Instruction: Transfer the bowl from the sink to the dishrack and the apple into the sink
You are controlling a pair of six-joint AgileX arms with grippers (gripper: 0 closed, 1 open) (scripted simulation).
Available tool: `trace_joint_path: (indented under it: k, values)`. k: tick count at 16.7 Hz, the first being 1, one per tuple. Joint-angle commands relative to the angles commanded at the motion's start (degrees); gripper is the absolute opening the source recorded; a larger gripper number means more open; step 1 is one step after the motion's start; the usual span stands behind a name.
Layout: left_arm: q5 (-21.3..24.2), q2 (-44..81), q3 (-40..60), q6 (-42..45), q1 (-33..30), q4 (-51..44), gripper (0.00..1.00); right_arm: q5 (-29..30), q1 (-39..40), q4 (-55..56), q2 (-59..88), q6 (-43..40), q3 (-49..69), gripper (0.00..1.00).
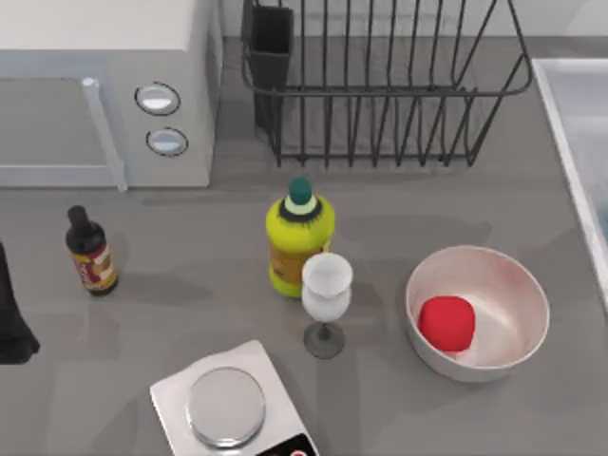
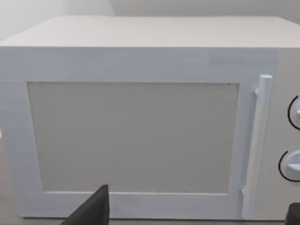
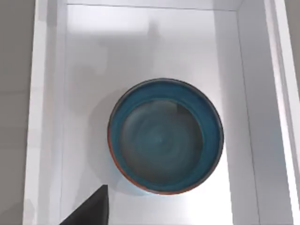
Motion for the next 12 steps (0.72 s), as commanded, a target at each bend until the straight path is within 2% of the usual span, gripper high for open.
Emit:
trace_joint_path:
  k: [7,12]
  values:
    - [0.0,0.0,0.0,0.0,0.0,0.0,1.00,-0.4,-5.5,-17.9,37.0,-5.2,33.5,1.00]
    - [0.0,0.0,0.0,0.0,0.0,0.0,1.00,-0.6,-7.8,-25.8,53.2,-7.5,48.2,1.00]
